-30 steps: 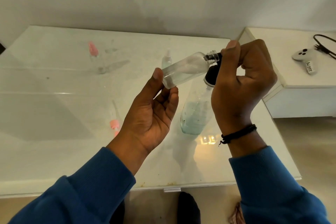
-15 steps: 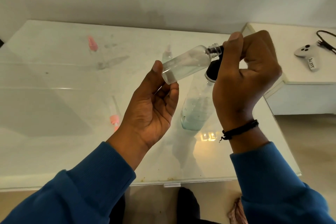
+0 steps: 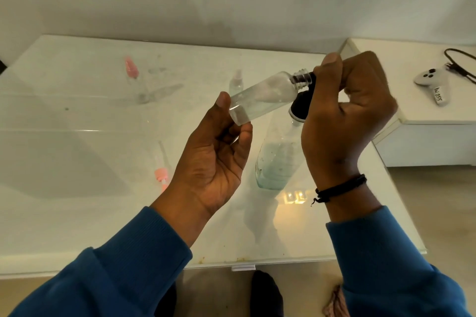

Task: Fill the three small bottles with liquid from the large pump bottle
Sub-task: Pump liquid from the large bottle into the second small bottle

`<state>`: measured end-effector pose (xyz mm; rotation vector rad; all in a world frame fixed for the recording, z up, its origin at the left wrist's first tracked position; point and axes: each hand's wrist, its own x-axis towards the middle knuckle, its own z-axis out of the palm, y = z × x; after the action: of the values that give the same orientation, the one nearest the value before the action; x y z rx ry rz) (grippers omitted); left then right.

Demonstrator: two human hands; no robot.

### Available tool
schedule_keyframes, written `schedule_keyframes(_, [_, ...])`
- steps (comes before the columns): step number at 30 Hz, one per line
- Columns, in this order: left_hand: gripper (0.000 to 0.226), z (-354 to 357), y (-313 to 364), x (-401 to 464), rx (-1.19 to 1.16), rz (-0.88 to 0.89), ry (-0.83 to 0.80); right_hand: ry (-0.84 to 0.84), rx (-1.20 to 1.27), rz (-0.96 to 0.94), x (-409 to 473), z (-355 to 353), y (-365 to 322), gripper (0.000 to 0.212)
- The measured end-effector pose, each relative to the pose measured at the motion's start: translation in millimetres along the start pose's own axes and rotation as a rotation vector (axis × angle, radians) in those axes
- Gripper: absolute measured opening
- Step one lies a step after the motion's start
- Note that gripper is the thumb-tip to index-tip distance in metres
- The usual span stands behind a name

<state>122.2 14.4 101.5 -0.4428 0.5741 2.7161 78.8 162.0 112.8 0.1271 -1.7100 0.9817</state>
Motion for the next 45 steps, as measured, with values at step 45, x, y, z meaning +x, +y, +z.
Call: schedule_keyframes(45, [0.06, 3, 2, -2, -0.035, 0.062, -0.022, 0.038, 0.03, -0.047, -5, 2, 1, 0.039])
